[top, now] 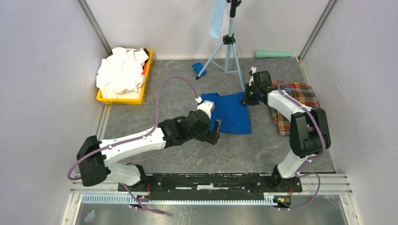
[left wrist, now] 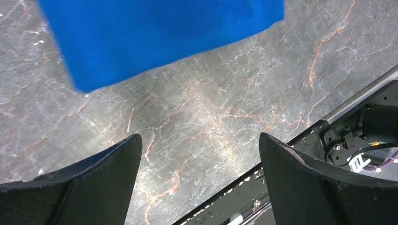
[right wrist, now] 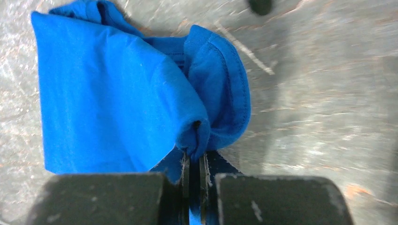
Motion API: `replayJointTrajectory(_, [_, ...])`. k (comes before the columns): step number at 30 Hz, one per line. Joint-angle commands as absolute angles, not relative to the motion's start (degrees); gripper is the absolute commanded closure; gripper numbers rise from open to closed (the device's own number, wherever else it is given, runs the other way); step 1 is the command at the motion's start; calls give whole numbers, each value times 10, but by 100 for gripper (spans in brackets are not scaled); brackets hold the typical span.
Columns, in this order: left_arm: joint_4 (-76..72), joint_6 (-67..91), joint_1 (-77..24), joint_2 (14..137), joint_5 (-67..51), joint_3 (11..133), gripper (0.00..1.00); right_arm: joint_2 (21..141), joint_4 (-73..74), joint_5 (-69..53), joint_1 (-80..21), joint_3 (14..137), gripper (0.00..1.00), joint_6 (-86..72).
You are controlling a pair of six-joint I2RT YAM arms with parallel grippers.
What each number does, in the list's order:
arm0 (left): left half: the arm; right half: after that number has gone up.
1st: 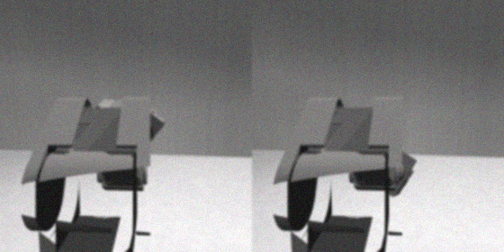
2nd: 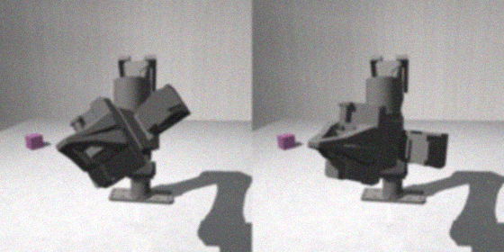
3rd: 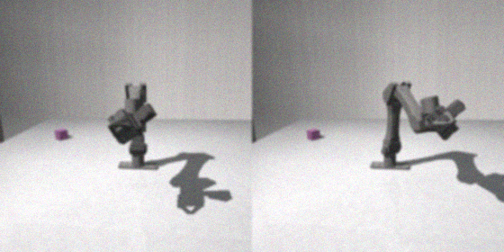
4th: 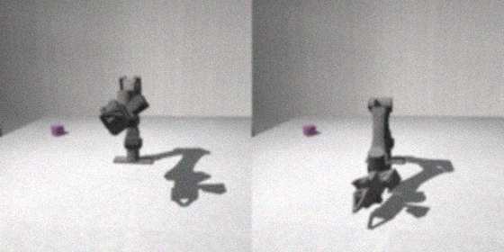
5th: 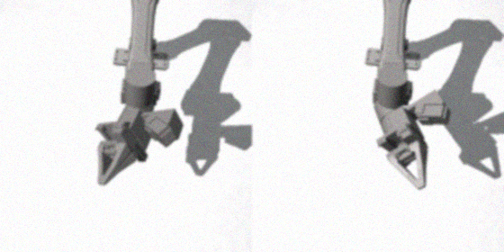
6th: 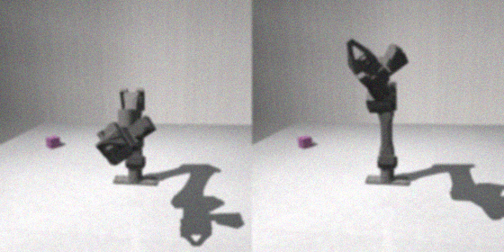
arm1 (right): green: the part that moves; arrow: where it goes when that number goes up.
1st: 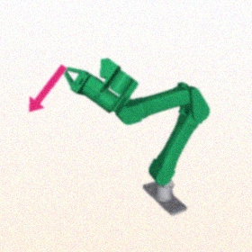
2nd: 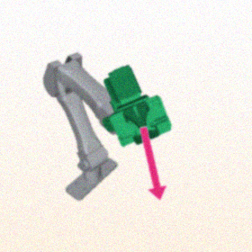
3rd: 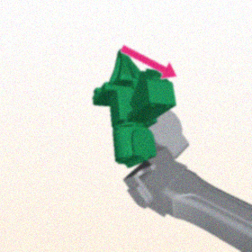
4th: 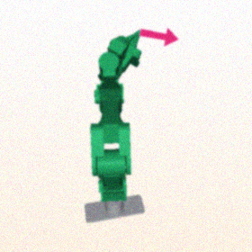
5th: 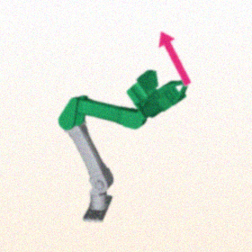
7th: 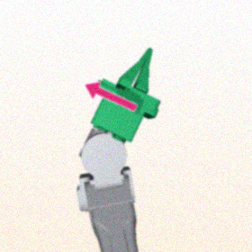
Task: Fold and stack the mixed laundry pile
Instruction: Pick up the T-shirt from the center of the board, then place the T-shirt at the corner of the board.
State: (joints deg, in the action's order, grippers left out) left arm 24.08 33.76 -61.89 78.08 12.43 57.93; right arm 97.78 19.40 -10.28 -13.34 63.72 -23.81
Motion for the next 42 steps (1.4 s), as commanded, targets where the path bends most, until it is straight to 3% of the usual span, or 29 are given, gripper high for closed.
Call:
replayJointTrajectory(1, [256, 312, -620, 738, 162, 543, 0, 936, 258, -42, -110, 692, 100, -187])
replayJointTrajectory(9, [194, 338, -621, 755, 122, 495, 0, 927, 330, 3, -84, 772, 100, -167])
replayJointTrajectory(18, [229, 332, -620, 730, 121, 496, 0, 898, 391, 48, -64, 827, 100, -136])
replayJointTrajectory(42, [497, 265, -620, 629, 161, 594, 0, 905, 534, 96, 18, 991, 100, 6])
